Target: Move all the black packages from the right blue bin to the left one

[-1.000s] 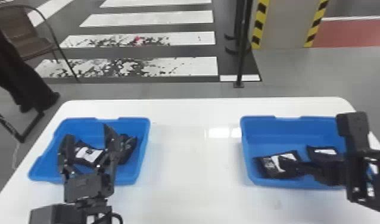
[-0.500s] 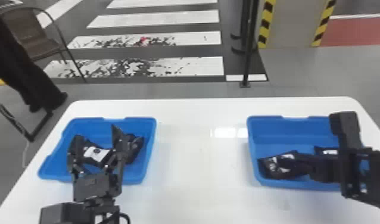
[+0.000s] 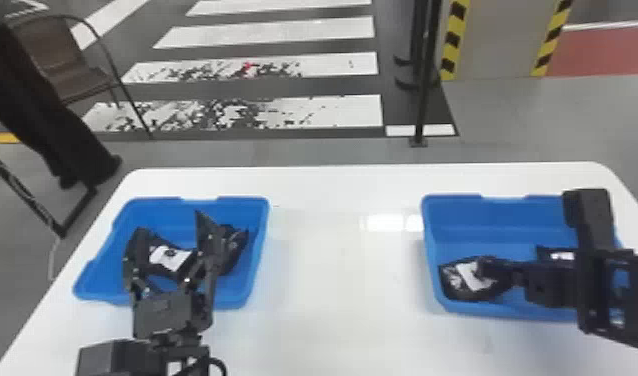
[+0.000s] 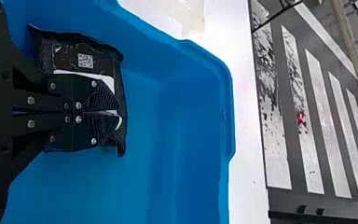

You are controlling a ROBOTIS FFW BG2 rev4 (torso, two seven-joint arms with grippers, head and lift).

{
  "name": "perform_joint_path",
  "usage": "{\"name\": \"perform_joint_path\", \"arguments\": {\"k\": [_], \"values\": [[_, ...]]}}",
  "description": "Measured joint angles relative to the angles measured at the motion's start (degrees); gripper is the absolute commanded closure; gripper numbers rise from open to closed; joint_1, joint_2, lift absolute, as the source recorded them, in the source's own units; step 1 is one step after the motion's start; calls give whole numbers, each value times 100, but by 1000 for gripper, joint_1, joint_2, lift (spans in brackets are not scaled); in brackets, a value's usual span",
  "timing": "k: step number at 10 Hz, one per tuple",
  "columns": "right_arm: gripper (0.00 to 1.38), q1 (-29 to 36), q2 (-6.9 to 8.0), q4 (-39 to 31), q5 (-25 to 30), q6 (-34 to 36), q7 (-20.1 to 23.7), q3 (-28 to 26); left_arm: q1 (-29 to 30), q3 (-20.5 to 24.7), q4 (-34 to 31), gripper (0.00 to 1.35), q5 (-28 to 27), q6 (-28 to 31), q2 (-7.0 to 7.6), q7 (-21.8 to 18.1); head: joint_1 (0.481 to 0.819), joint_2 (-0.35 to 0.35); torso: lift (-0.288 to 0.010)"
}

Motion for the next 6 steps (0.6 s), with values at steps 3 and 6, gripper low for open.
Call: {"name": "perform_joint_path", "arguments": {"k": [3,6], "values": [[1182,106,-2,-4,-169,-338,7,-95,18,-23,0,308,34,-29,8,0,695,133,-154],[1182,324,22,-666,-296,-652,0,-407,22,-40,0,308,53,-74,14,0,695,123,-154]]}}
